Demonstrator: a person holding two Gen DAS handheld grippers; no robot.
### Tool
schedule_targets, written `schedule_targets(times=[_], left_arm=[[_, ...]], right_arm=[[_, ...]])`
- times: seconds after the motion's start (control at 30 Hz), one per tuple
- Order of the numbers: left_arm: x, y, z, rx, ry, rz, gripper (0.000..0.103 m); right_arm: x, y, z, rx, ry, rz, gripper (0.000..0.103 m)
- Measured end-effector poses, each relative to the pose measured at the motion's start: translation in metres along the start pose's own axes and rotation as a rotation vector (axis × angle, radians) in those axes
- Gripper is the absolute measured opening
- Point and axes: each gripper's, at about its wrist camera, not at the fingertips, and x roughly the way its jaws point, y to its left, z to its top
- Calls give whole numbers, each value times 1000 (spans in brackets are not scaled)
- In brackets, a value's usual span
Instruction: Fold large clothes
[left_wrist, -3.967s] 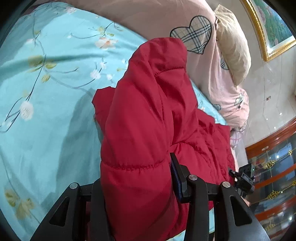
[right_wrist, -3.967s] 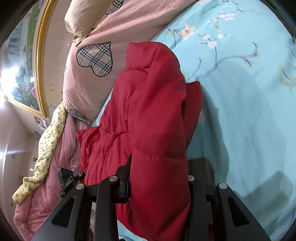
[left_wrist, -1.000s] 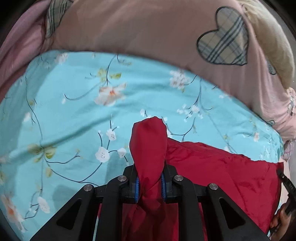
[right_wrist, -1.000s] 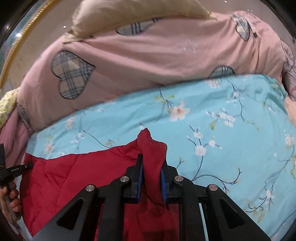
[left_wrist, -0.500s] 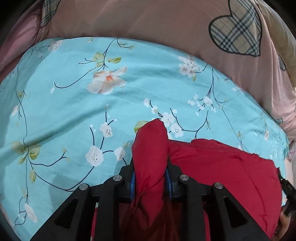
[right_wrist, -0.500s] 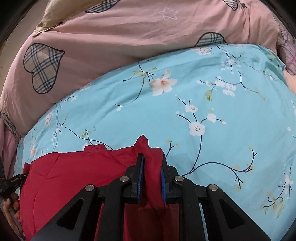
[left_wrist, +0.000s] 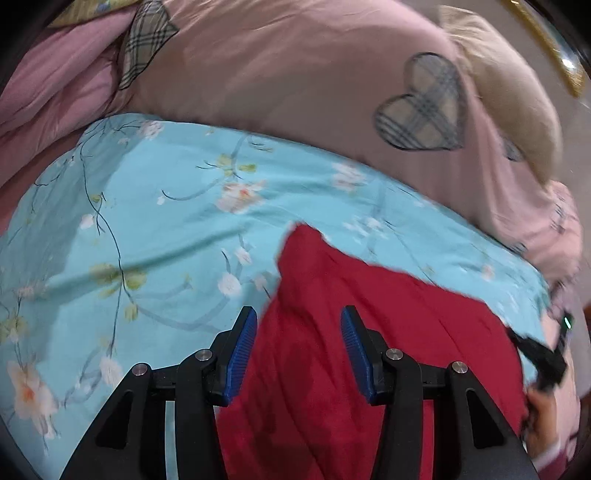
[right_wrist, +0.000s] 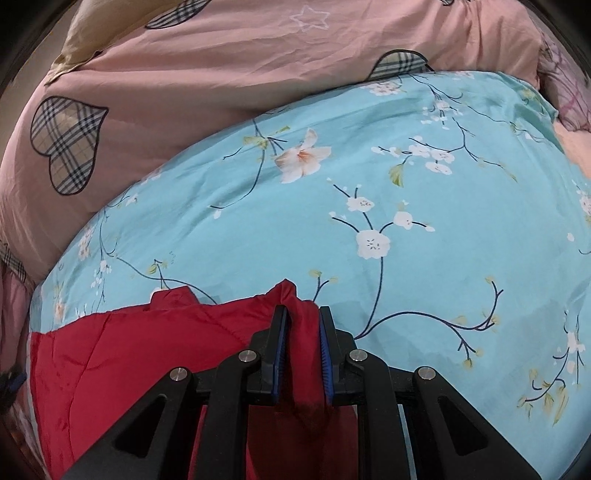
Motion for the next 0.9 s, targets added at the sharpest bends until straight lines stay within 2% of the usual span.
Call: schedule_targets(times=[0.07,0.1,0.23,0.37,0.47,0.53,0.63,0.67,0.8,0.9], left_arm=[[-16,-10,-22,26,4,-26,47],[-21,-13,-29,36,5,-38,47],[-39,-33,-62,90,17,-84,47],[-45,-47,-76,150,22,-66,47],[-48,-49,-84,171,34,-44,47],[-48,-48,-86,166,40,-41,48],[-51,-47,-90,150,43,-48,48],[-53,-47,-93,147,44,-53,48],[-58,-53,-100,144,53,-67,48],[-63,-56,-105,151,58,-84,54]], right_arm=[[0,-3,2,13,-1,-13,21],[-1,-5,3,24,-2,-17,28],[-2,-7,4,38,-2,-7,28],[-19,-6,4,36,-41,-4,32],[-49,-4,5,26,-103,-3,33],[-74,-2,1,13,-150,10,37],[-110,8,-16,-40,-193,49,50],[-120,14,-26,-63,-194,79,51],[-138,39,-79,-147,-144,181,59],[-141,61,-125,-216,-94,217,60]])
